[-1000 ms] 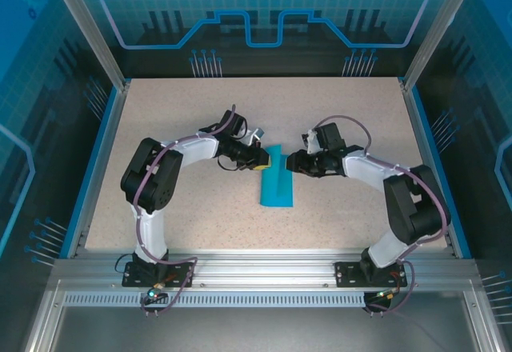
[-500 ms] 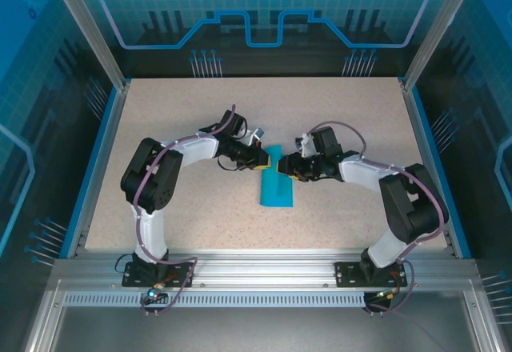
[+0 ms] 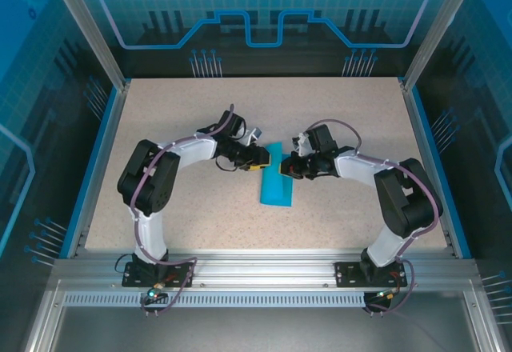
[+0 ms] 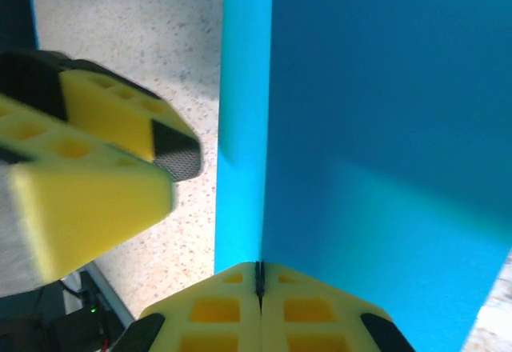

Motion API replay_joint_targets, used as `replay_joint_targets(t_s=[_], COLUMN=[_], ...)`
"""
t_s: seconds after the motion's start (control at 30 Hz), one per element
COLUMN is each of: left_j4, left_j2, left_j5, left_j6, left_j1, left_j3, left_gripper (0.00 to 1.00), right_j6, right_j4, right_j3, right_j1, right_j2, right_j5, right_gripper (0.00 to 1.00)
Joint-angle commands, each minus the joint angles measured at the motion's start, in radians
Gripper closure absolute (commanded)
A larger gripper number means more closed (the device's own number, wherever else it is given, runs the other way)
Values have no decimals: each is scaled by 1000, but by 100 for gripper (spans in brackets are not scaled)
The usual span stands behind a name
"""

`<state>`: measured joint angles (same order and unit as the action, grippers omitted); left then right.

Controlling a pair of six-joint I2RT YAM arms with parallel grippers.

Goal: Fold a paper plane with a square sheet of paper (fold left side to right side)
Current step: First fold in half a square sheet of paper at the center of the table.

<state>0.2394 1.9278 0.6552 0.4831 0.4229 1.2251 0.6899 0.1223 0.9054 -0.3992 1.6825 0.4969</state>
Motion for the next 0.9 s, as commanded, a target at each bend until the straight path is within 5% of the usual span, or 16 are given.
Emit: replay_joint_targets(t_s=[0.0, 0.13, 0.53, 0.87], left_j4=[58, 93, 115, 172], left_j2=[-85, -84, 51, 134], left_j5=[-83, -130, -98, -135], left_j6=[-32, -44, -24, -21], left_j1=[3, 4, 50, 77], left_j3=[-32, -50, 38, 95], left_gripper=[54, 44, 40, 58], right_j6=[-55, -73, -61, -67], right_j4=[120, 167, 168, 174], right_j3=[30, 43, 35, 30], right_j1=[10, 17, 17, 14], right_j2=[19, 39, 65, 68], right_j5=[-79, -106, -126, -139], right_gripper=[93, 92, 90, 86])
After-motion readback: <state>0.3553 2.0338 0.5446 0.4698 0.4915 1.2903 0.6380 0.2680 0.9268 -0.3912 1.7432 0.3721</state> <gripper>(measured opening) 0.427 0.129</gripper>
